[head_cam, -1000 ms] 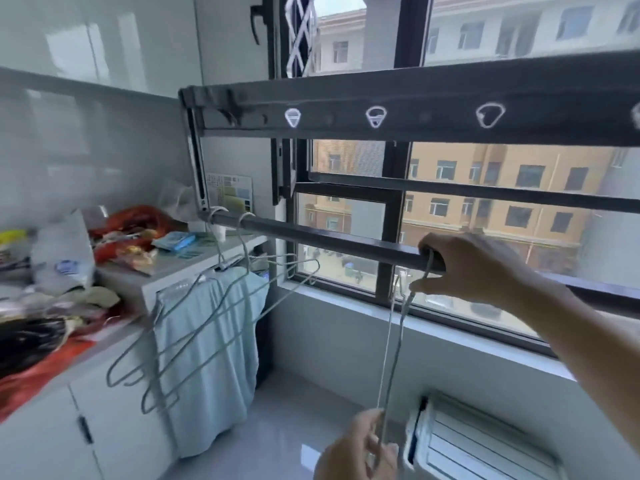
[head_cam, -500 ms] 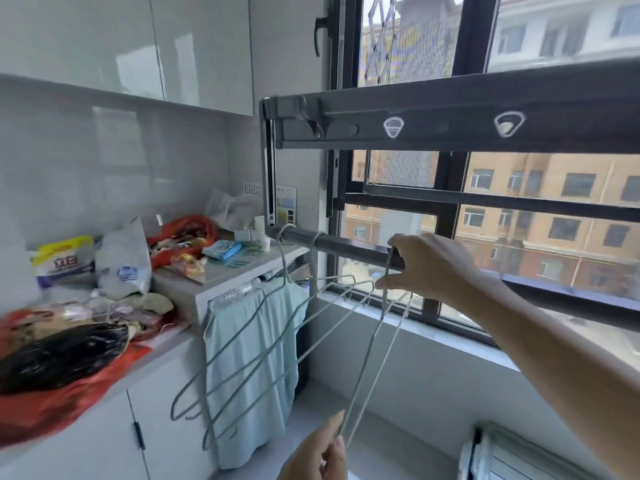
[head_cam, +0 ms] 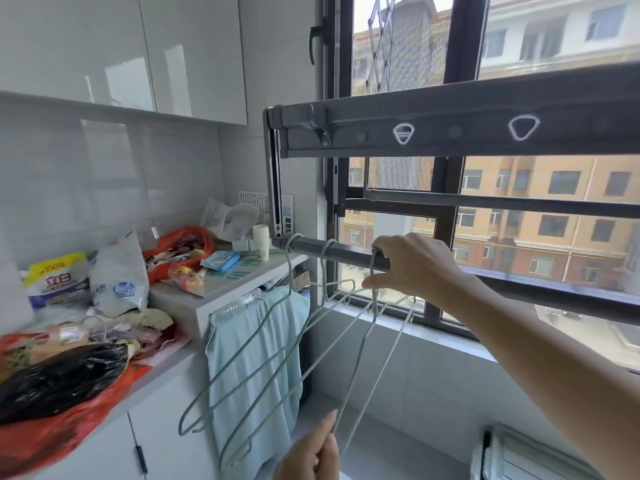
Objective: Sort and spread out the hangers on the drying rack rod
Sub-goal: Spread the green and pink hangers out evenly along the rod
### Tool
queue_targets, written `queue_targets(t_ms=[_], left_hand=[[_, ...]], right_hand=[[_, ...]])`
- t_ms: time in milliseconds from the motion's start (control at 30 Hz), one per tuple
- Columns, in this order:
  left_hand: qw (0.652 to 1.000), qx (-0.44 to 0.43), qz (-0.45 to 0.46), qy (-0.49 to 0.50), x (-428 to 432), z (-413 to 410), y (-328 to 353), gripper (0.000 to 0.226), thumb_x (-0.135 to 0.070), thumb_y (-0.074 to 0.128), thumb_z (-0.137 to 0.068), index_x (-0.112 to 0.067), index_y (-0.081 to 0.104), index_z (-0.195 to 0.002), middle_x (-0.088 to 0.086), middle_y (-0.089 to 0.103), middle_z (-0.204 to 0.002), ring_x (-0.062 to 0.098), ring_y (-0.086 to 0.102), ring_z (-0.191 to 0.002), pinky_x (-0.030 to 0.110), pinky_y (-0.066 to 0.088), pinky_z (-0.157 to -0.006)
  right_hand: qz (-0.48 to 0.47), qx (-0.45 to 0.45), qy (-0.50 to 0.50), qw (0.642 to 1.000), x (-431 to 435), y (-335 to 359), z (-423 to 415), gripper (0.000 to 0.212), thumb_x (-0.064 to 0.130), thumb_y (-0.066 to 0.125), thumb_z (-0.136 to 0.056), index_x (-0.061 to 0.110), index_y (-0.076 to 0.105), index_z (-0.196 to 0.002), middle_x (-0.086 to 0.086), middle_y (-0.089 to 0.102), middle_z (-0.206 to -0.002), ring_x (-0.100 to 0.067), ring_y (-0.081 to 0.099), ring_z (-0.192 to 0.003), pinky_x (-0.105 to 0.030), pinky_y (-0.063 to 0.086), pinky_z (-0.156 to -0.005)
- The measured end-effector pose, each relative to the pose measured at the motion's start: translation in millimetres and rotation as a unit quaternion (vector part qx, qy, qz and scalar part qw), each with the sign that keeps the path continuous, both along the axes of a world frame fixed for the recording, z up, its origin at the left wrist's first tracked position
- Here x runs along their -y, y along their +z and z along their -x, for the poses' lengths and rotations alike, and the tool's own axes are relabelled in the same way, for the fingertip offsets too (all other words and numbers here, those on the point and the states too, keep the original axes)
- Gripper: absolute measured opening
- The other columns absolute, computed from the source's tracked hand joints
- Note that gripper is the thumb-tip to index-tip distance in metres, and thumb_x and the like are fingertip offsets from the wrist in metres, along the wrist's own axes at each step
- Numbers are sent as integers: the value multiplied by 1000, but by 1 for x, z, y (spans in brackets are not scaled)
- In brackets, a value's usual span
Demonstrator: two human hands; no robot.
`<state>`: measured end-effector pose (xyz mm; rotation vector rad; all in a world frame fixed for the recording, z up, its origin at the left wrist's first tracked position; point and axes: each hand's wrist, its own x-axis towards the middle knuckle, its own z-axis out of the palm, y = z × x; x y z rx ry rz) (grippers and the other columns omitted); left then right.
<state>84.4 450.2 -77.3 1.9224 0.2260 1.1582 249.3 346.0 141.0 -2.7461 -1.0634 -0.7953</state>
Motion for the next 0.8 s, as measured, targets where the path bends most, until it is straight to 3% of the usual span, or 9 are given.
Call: queue_targets(t_ms=[67, 167, 233, 300, 367, 467, 533, 667, 800], left_hand=[[1000, 0, 3, 6, -2, -2, 0, 36, -37, 41, -72, -48, 62, -99, -20, 61, -50, 6, 38, -32, 13, 33, -36], [1000, 2, 5, 14, -4, -3, -4, 36, -41, 40, -69, -38, 73, -84, -22, 53, -44, -5, 31, -35, 10, 33, -39], [1000, -7, 5, 12, -5, -4, -9, 34, -42, 40, -68, -44, 71, -78, -20, 58, -49, -8, 32, -35, 9, 33, -42], [1000, -10, -13, 10, -8, -8, -9, 28, -38, 43, -68, -50, 67, -75, -15, 61, -54, -11, 33, -36, 8, 34, -40], [999, -11, -47, 10, -11, -7, -1, 25, -34, 47, -69, -41, 64, -86, -11, 60, -59, -10, 39, -45, 5, 35, -42], [989, 31, -135, 50, -6, -6, 17, 37, -40, 49, -73, -21, 55, -104, 8, 67, -84, 4, 53, -76, 21, 47, -66], [980, 68, -176, 56, 12, -8, 33, 43, -40, 50, -73, -16, 53, -108, 14, 65, -99, 19, 54, -94, 33, 44, -80], [984, 66, -142, -81, 93, -11, 58, 44, -40, 51, -69, -26, 53, -111, 6, 60, -113, 19, 52, -104, 38, 40, -88], [967, 71, -129, -210, 185, -22, 65, 44, -39, 51, -68, -27, 51, -111, 2, 58, -109, 15, 49, -104, 22, 33, -92]], right_hand=[[-2, 2, 1, 1000, -3, 0, -1, 52, 61, 68, -69, 18, 58, -97, 0, 64, -85, -19, 53, -69, -23, 26, -46], [2, -4, -3, 1000, -5, -1, -3, 50, 61, 67, -69, 18, 57, -92, 3, 60, -76, -20, 55, -69, -24, 30, -48], [10, -7, -11, 1000, -5, -2, -4, 53, 63, 66, -69, 18, 56, -95, 4, 58, -74, -19, 53, -66, -23, 31, -48], [14, 0, -16, 1000, -1, -3, -3, 63, 67, 63, -67, 18, 54, -106, 1, 64, -84, -19, 54, -68, -24, 32, -48], [2, 16, -12, 1000, 9, -5, 2, 69, 69, 61, -67, 17, 49, -111, 0, 64, -93, -18, 53, -72, -24, 31, -48], [-31, 45, 10, 998, 41, -11, 18, 79, 67, 57, -71, 17, 42, -130, -3, 59, -118, -20, 55, -98, -30, 45, -73], [-40, 61, 9, 997, 73, -15, 30, 81, 65, 58, -73, 19, 37, -136, -3, 49, -135, -23, 49, -118, -37, 41, -93], [-49, 60, -59, 995, 163, -14, 48, 78, 61, 59, -76, 21, 36, -139, -5, 41, -143, -25, 40, -129, -41, 35, -103], [-57, 51, -143, 987, 285, -8, 69, 76, 60, 58, -77, 23, 37, -139, -3, 41, -144, -23, 40, -130, -41, 35, -104]])
